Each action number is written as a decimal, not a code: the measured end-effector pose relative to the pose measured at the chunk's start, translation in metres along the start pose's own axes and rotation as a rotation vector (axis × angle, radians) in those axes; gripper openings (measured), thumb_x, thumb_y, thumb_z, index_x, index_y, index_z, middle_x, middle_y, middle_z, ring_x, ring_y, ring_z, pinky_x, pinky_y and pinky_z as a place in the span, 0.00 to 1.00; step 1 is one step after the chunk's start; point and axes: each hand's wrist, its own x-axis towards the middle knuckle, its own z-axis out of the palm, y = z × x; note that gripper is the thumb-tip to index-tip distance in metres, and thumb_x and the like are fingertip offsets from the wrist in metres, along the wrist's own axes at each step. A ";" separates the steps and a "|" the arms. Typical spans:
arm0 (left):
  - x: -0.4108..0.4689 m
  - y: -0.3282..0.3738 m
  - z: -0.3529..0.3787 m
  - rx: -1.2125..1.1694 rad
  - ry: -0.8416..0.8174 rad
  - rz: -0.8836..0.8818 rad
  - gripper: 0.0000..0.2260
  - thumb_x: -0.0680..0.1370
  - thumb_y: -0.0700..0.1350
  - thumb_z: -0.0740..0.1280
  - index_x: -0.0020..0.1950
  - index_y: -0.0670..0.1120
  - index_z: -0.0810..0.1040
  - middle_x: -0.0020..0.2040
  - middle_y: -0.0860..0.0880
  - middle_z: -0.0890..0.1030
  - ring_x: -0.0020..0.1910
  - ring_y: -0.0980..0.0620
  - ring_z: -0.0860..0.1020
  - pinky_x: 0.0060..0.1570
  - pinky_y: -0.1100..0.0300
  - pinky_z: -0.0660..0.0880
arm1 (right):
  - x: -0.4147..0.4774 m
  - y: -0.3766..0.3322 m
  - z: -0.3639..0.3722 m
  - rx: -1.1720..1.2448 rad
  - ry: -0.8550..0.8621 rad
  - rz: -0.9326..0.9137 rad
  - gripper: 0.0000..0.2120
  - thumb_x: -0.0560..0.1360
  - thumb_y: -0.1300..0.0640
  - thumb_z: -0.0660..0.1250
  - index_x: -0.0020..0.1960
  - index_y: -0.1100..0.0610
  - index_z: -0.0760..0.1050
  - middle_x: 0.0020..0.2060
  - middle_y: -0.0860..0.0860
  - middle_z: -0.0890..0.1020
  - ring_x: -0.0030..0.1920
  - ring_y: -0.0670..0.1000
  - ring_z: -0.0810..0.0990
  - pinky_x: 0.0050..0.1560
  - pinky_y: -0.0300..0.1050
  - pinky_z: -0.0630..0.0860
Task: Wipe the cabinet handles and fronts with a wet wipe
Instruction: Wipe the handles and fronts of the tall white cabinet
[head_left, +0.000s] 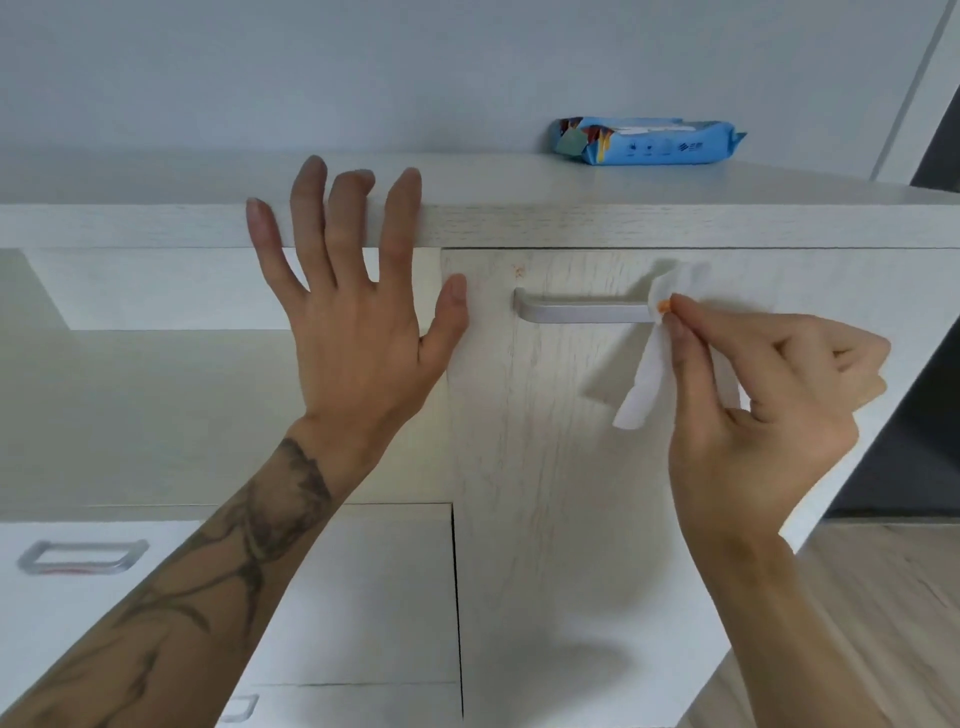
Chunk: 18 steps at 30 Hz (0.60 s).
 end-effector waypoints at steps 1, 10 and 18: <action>0.000 0.000 -0.003 0.000 -0.016 -0.004 0.27 0.87 0.59 0.56 0.82 0.45 0.63 0.78 0.39 0.68 0.81 0.35 0.59 0.82 0.37 0.43 | 0.000 -0.002 0.002 -0.024 0.006 -0.048 0.04 0.83 0.58 0.73 0.54 0.54 0.87 0.41 0.50 0.83 0.52 0.54 0.73 0.48 0.61 0.70; -0.027 -0.014 -0.043 -0.014 -0.154 0.022 0.26 0.88 0.55 0.54 0.85 0.47 0.63 0.85 0.38 0.61 0.85 0.36 0.56 0.84 0.37 0.46 | -0.036 -0.044 0.036 0.222 -0.086 -0.159 0.04 0.80 0.61 0.76 0.55 0.59 0.85 0.44 0.50 0.84 0.42 0.56 0.79 0.38 0.57 0.76; -0.138 -0.097 -0.094 0.111 -0.465 -0.137 0.24 0.88 0.52 0.57 0.83 0.46 0.68 0.84 0.40 0.64 0.84 0.39 0.60 0.84 0.39 0.51 | -0.114 -0.091 0.074 0.439 -0.311 -0.045 0.04 0.80 0.62 0.75 0.53 0.63 0.87 0.45 0.55 0.86 0.43 0.54 0.84 0.44 0.45 0.80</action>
